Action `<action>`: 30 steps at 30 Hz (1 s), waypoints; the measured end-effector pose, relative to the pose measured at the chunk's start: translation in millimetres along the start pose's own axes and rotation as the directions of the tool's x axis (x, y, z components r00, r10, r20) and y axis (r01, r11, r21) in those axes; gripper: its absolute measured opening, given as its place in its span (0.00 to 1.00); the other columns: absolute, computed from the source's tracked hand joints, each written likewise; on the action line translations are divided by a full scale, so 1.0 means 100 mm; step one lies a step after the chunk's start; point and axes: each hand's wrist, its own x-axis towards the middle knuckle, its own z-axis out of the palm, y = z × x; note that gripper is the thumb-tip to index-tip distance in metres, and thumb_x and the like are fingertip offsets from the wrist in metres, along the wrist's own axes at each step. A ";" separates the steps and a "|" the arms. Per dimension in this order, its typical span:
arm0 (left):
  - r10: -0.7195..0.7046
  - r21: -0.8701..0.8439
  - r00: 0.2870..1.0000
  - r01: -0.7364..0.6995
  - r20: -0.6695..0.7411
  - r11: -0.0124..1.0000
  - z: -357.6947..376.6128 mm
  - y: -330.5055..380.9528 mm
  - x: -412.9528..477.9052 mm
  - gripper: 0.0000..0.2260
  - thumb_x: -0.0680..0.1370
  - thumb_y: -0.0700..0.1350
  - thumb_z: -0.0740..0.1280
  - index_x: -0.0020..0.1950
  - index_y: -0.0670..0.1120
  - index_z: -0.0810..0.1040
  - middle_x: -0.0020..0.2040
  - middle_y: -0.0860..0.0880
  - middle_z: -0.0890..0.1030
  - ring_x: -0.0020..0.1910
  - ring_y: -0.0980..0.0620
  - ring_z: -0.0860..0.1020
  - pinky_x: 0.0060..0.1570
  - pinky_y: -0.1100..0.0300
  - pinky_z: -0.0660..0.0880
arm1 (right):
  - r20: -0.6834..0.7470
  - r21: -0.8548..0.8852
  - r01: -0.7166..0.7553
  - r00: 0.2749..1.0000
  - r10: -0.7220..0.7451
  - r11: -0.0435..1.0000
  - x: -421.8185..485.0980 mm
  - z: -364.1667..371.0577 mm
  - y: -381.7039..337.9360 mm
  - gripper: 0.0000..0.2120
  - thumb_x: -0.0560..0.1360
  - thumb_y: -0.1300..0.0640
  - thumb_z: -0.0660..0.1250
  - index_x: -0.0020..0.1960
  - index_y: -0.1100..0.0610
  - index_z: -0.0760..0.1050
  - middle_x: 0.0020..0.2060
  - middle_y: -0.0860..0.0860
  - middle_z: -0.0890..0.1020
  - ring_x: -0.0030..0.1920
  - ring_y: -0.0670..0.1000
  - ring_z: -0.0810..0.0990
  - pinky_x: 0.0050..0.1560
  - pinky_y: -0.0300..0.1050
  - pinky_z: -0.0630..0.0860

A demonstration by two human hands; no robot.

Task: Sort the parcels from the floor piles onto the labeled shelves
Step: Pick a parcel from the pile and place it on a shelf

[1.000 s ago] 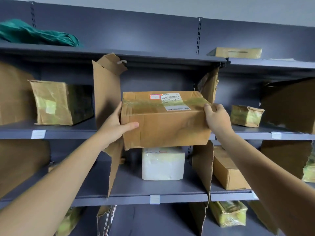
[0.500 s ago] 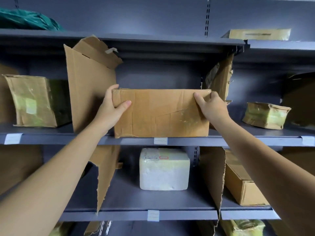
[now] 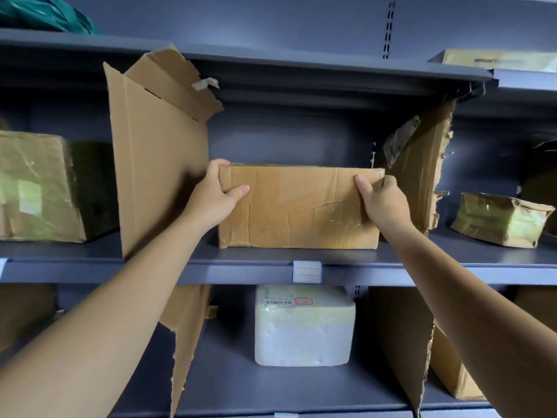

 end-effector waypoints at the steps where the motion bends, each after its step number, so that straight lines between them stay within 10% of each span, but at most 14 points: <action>1: -0.007 -0.011 1.000 0.007 0.004 1.000 0.01 -0.02 0.03 0.22 0.78 0.50 0.69 0.69 0.54 0.64 0.59 0.51 0.75 0.56 0.48 0.75 0.57 0.53 0.73 | -0.005 0.001 -0.007 1.000 0.007 1.000 0.02 0.04 0.00 0.33 0.78 0.36 0.58 0.68 0.63 0.65 0.62 0.61 0.76 0.65 0.65 0.71 0.63 0.59 0.70; 12: -0.150 0.036 0.988 0.151 -0.020 0.988 0.17 0.05 0.07 0.34 0.81 0.49 0.64 0.80 0.48 0.47 0.76 0.44 0.64 0.71 0.42 0.68 0.66 0.49 0.67 | 0.062 -0.004 -0.137 0.989 0.137 0.991 -0.09 0.13 -0.20 0.31 0.83 0.44 0.54 0.78 0.62 0.52 0.70 0.60 0.71 0.68 0.61 0.71 0.63 0.50 0.68; 17: 0.120 0.138 0.943 -0.080 -0.310 0.987 0.30 0.17 -0.25 0.25 0.79 0.42 0.62 0.76 0.42 0.60 0.72 0.40 0.65 0.72 0.39 0.62 0.65 0.44 0.65 | 0.058 -0.020 -0.126 0.990 0.127 0.992 -0.32 0.05 -0.20 0.31 0.83 0.46 0.52 0.79 0.63 0.50 0.73 0.60 0.67 0.71 0.59 0.68 0.65 0.46 0.65; 22: 0.312 -0.042 0.936 -0.322 -0.165 0.946 0.75 0.54 -0.62 0.17 0.79 0.38 0.62 0.68 0.40 0.70 0.66 0.39 0.72 0.65 0.39 0.68 0.63 0.54 0.63 | -0.009 -0.007 -0.057 0.998 0.057 0.998 -0.66 -0.23 -0.17 0.24 0.84 0.49 0.51 0.77 0.57 0.59 0.71 0.55 0.71 0.69 0.55 0.70 0.61 0.42 0.64; 30: 0.308 -0.486 0.932 -0.183 0.189 0.855 1.69 1.45 -1.60 0.13 0.82 0.41 0.58 0.67 0.45 0.71 0.65 0.47 0.72 0.61 0.50 0.73 0.55 0.62 0.68 | -0.216 0.068 -0.123 0.967 0.135 0.990 -1.45 -1.45 0.38 0.14 0.84 0.48 0.52 0.60 0.50 0.73 0.54 0.48 0.80 0.57 0.50 0.78 0.63 0.55 0.75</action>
